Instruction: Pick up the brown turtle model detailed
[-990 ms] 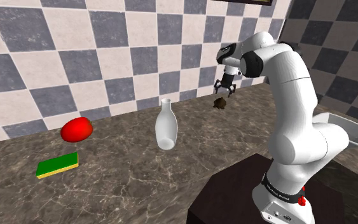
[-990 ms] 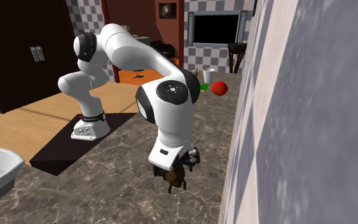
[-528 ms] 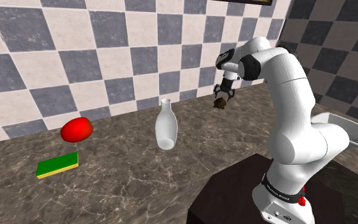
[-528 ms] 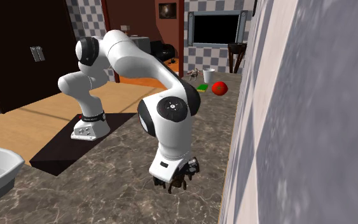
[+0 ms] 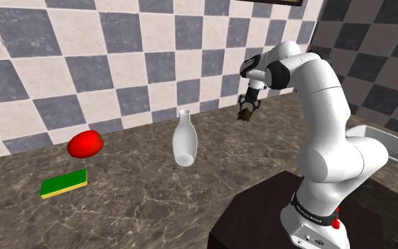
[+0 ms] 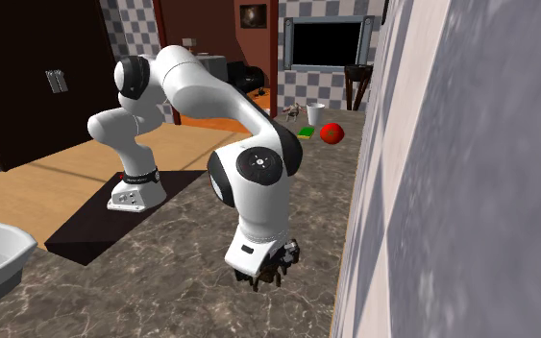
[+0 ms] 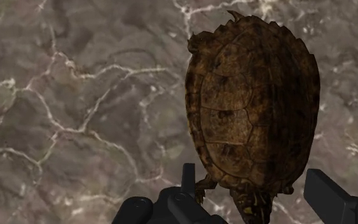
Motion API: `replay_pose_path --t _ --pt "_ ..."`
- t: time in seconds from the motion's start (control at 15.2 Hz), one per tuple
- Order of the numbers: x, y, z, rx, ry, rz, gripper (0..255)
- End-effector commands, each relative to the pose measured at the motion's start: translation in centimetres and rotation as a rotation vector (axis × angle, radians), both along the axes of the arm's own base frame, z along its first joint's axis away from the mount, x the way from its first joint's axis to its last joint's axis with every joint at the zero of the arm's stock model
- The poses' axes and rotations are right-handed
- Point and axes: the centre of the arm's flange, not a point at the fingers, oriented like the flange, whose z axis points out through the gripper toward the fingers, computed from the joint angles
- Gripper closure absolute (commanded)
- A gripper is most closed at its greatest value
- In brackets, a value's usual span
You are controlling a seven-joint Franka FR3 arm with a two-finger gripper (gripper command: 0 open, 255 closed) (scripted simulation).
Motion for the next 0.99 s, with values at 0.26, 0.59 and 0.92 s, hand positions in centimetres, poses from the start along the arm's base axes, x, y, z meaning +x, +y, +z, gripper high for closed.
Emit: replay_pose_path --t 0.26,0.59,0.92 --pt "0.1 0.0 1.0 0.002 0.002 0.001 255" --pt "0.1 0.0 3.6 0.002 0.001 0.001 255" --pt "0.1 0.0 6.3 0.002 0.001 0.001 255"
